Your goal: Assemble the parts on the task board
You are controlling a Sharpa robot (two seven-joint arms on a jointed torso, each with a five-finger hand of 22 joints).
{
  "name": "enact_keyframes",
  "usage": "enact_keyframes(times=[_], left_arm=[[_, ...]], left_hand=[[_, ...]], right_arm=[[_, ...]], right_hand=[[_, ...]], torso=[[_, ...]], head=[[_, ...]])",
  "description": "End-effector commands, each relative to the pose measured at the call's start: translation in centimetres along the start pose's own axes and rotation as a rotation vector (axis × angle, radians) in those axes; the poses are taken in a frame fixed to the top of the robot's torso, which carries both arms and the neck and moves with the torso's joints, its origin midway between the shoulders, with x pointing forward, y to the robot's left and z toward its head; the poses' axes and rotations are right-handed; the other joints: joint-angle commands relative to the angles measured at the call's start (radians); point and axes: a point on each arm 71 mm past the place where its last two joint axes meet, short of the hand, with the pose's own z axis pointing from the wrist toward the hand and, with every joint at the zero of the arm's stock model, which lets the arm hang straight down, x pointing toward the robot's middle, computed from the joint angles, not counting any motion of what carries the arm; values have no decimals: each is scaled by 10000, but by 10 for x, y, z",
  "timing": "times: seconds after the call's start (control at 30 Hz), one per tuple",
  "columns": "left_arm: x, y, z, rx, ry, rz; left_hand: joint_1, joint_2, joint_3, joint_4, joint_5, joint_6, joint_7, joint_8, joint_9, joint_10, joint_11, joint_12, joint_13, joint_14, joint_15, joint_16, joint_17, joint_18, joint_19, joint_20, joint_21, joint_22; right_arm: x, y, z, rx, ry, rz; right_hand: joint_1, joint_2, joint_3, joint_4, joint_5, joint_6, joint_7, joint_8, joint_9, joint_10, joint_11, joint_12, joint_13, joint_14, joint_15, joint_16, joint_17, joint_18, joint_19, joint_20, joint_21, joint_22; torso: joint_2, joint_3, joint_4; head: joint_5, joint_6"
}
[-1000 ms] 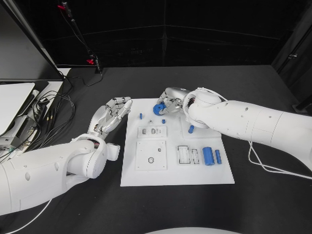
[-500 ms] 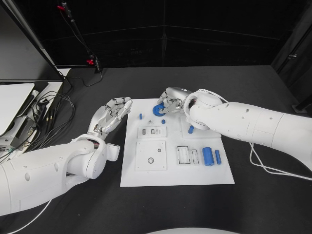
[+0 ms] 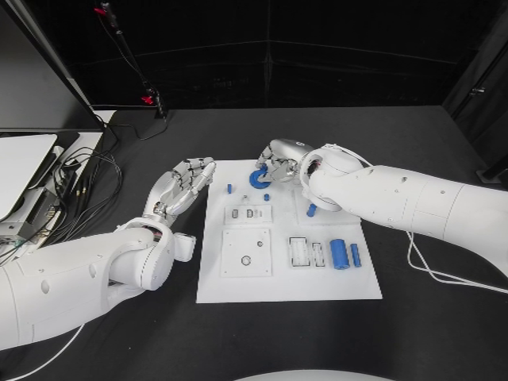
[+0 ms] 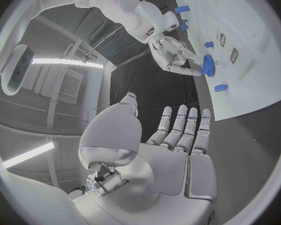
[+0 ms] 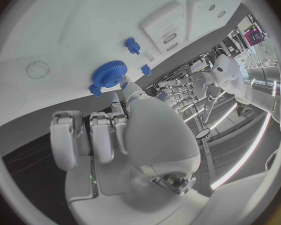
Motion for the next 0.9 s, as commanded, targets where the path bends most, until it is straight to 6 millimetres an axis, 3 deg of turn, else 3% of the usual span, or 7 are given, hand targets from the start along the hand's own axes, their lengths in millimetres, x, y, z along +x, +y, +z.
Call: enact_keyframes(times=[0.03,0.27,0.4,0.53,0.73,0.9], left_arm=[[1,-18,-2,2400,104,-44],[0,-18,-1,2411,99,-37],[0,-18,-1,2420,91,-30],[-1,-18,-2,2434,77,-17],[-2,-17,-1,2463,36,34],[-4,-17,0,2492,8,69]], left_hand=[[41,108,-70,-10,79,80,1598,9,-12,33,32,71,-12,11,35,42,-7,90,-95,5,53,15],[53,119,-76,-11,92,82,1598,9,-12,34,32,73,-12,12,35,44,-7,90,-98,5,55,14],[54,120,-77,-11,93,82,1598,9,-12,34,32,74,-12,12,35,44,-7,90,-99,5,55,14],[56,120,-80,-11,95,83,1597,9,-13,34,32,74,-12,12,35,44,-7,90,-99,5,56,15],[57,120,-83,-11,96,84,1598,9,-12,35,32,75,-12,12,35,45,-7,90,-93,5,60,19],[59,118,-89,-10,98,86,1598,10,-12,36,32,76,-11,13,35,46,-7,91,-87,6,65,23]], right_arm=[[-2,1,0,-11,-183,25],[-17,5,-10,-1047,-1891,985],[-29,0,-25,-1266,-2655,2195],[-48,-11,-45,-1461,-3037,3351],[-67,-37,-76,-1836,-2846,4023],[-77,-62,-96,-1480,-2922,4029]], right_hand=[[-131,-32,-47,-4,-95,29,14,-8,-6,1022,36,25,2629,1059,-38,25,2628,-64,1015,-79,11,2609],[-604,-188,-282,297,-182,-48,40,-83,-23,1022,41,25,2629,1059,-12,25,2628,-74,1041,-47,33,2635],[-963,-320,-443,519,85,-13,34,-85,-12,1022,33,25,2629,1059,-11,25,2628,-74,1041,-45,33,2635],[-1212,-373,-517,656,463,65,30,-60,8,1022,64,25,2629,1059,0,25,2628,-74,1041,-40,33,2635],[-1003,-296,-426,534,479,-56,41,-135,-16,1022,96,25,2629,1059,9,25,2628,-74,1041,-30,33,2635],[-810,-258,-373,421,446,-154,69,-185,-32,1022,123,25,2629,1059,30,25,2628,-74,1041,-14,33,2635]], torso=[[1,6,-6],[-6,2,-8],[-18,-14,5],[-25,-17,-12],[-17,3,-37],[-20,36,-97]], head=[[-5,3],[-40,34],[-98,32],[-169,57],[-361,114],[-514,122]])
